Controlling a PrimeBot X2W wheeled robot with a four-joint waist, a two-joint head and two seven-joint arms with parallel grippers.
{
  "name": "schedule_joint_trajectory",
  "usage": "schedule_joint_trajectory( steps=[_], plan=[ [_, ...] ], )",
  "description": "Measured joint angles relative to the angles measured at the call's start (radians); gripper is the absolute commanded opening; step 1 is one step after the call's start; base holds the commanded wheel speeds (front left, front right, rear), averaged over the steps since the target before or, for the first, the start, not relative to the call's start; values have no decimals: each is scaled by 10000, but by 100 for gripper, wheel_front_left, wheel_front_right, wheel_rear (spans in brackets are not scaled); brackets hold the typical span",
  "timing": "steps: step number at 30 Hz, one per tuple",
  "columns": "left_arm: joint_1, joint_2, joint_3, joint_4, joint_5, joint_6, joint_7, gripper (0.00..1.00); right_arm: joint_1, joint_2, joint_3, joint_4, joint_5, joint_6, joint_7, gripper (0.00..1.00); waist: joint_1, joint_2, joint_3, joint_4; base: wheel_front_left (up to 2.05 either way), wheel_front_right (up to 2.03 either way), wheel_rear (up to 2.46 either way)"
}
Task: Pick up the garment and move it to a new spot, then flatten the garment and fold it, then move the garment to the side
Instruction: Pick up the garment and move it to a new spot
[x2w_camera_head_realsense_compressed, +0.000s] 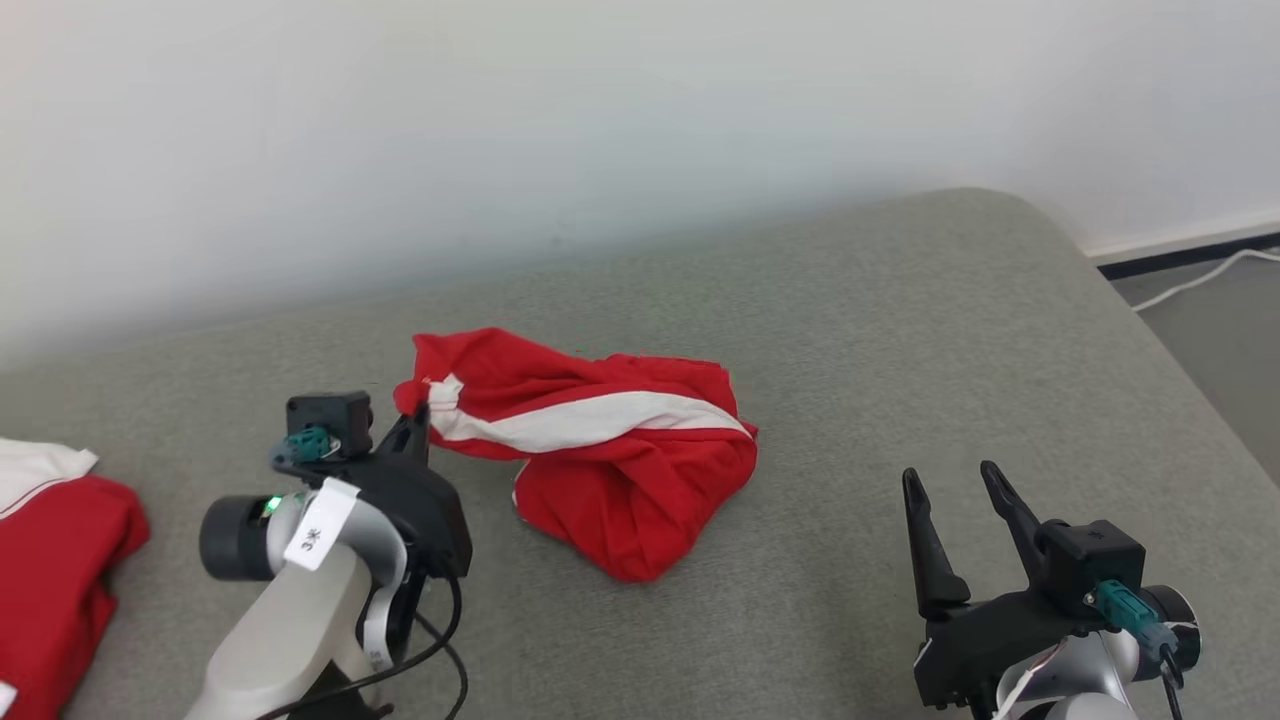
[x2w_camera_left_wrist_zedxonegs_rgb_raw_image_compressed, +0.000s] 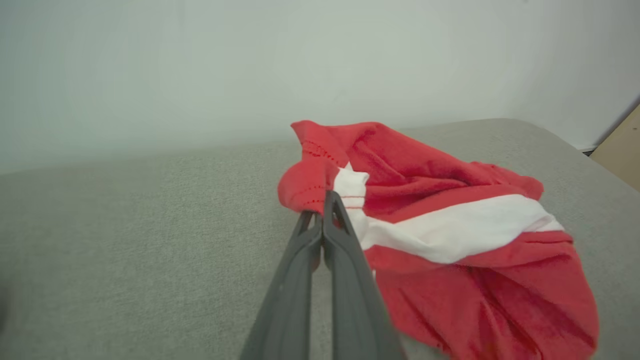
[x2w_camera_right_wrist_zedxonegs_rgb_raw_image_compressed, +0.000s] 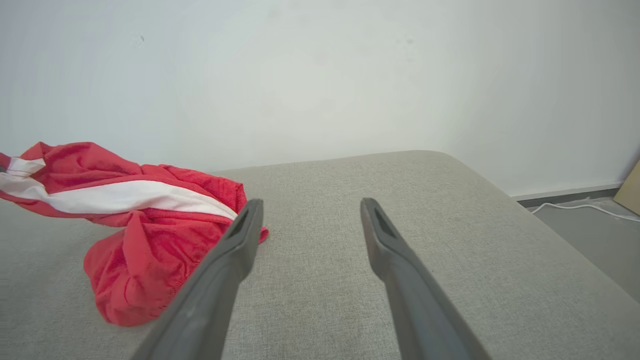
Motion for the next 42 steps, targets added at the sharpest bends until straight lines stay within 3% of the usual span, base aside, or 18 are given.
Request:
schedule_joint_trajectory(
  steps=[8,9,10,11,12,26,30,35,39,42],
  plan=[
    [956,385,303,174,-313,79,-102,0,-11,27,69,-151,-4,0,15,100,-1,0,40,638,0,0,0],
    [1067,384,305,180,-322,79,-102,10,-17,27,71,-151,-4,0,15,100,-1,0,57,685,0,0,0],
    [1155,368,303,192,-326,79,-104,35,-21,29,71,-150,-4,0,17,100,0,0,76,727,0,0,0],
    [1227,370,332,196,-357,79,-151,53,-45,29,109,-123,-6,0,25,100,0,0,95,758,0,0,0],
    [1296,378,359,199,-403,79,-192,98,-61,35,134,-113,-8,0,27,100,0,-1,114,777,0,0,0],
    [2177,683,943,-196,-587,86,-1076,100,-79,50,81,12,-6,0,115,100,0,0,149,894,0,0,0],
    [2379,706,1087,-943,-585,79,-1455,100,-64,-38,-104,71,-6,-2,104,100,0,0,93,957,0,0,0],
    [2801,915,759,-2059,-280,-255,-1584,100,8,-173,-205,104,19,8,38,100,-1,0,-30,1087,0,0,0],
    [3428,1175,708,-2817,-226,-424,-1599,100,123,-207,-213,119,182,192,-105,100,-1,-1,-101,1163,0,0,0],
    [3782,1158,1041,-3413,-230,-207,-1616,100,362,-313,-297,201,194,236,-199,100,-1,0,-154,1251,0,0,0]
  ],
)
